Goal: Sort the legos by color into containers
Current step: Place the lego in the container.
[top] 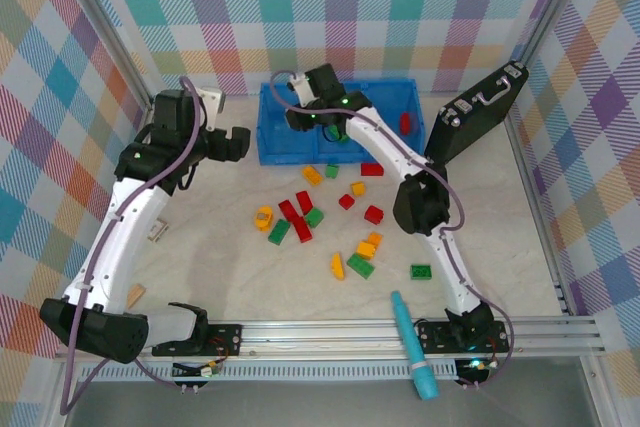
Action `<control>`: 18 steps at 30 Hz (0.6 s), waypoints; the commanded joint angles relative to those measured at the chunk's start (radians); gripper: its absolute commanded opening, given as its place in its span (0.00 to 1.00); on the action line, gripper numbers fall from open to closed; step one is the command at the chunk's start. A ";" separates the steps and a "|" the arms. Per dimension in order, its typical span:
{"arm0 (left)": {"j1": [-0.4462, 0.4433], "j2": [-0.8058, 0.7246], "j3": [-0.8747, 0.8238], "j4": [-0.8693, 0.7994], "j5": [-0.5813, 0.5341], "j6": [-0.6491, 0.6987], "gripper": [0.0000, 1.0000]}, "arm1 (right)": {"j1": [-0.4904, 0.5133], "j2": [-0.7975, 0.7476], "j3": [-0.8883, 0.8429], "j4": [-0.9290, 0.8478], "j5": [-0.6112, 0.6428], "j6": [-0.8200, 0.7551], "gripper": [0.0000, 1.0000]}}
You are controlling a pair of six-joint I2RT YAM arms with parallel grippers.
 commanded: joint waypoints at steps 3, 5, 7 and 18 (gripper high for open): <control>-0.009 -0.038 -0.052 0.100 -0.057 -0.021 1.00 | 0.031 0.067 0.039 0.076 -0.045 -0.175 0.30; -0.010 -0.071 -0.107 0.145 -0.055 -0.012 1.00 | 0.036 0.097 0.063 0.070 -0.044 -0.187 0.31; -0.010 -0.099 -0.144 0.163 -0.065 -0.020 1.00 | 0.036 0.116 0.081 0.057 -0.035 -0.194 0.32; -0.009 -0.087 -0.232 0.062 0.005 -0.074 1.00 | 0.036 0.030 0.044 0.022 -0.023 -0.208 0.54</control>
